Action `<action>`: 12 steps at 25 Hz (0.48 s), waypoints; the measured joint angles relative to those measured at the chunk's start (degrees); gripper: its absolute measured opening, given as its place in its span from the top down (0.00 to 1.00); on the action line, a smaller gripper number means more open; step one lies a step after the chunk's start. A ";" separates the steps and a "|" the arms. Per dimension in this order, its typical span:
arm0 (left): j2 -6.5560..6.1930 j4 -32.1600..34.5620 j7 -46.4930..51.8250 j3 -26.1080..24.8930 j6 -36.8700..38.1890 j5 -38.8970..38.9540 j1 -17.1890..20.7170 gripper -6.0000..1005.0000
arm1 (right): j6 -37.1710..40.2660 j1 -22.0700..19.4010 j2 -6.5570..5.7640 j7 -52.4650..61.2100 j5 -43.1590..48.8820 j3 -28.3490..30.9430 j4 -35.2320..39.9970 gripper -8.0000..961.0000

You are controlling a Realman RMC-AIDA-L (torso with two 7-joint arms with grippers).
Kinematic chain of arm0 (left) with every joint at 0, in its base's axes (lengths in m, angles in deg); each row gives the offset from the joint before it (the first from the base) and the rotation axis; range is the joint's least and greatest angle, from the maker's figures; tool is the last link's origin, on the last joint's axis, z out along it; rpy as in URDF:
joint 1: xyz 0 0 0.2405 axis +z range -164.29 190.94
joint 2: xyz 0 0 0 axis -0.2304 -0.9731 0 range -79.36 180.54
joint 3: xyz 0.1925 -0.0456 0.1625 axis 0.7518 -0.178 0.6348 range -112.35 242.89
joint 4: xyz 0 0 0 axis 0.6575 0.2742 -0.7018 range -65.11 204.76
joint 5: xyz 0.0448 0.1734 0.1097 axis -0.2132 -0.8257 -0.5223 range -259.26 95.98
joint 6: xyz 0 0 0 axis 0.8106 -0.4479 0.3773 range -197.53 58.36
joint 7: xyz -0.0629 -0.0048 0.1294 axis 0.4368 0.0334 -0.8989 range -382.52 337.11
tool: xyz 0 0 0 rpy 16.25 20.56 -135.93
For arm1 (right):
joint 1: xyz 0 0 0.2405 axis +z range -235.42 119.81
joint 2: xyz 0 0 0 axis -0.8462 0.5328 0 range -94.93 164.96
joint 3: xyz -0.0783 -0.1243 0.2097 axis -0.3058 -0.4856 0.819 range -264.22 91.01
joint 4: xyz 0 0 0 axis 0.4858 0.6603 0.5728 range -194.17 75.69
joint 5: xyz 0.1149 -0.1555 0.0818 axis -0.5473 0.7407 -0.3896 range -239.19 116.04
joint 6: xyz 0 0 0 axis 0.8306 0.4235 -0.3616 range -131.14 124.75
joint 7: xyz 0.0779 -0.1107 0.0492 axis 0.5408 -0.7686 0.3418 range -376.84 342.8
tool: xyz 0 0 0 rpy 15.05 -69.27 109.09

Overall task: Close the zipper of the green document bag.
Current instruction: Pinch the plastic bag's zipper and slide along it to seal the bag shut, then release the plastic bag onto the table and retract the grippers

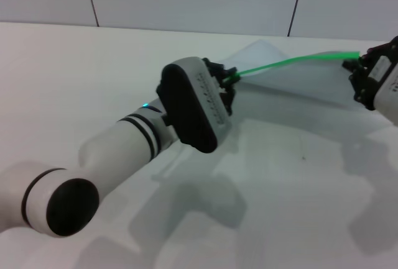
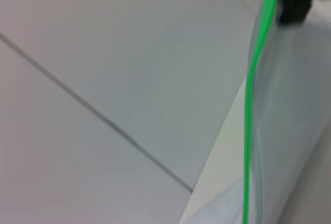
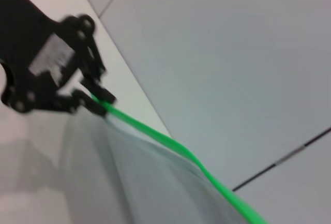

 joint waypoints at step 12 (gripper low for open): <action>-0.15 5.64 -0.03 -3.01 2.71 3.66 0.48 0.84 | -0.42 -2.42 0.08 -0.01 0.03 3.85 2.43 0.99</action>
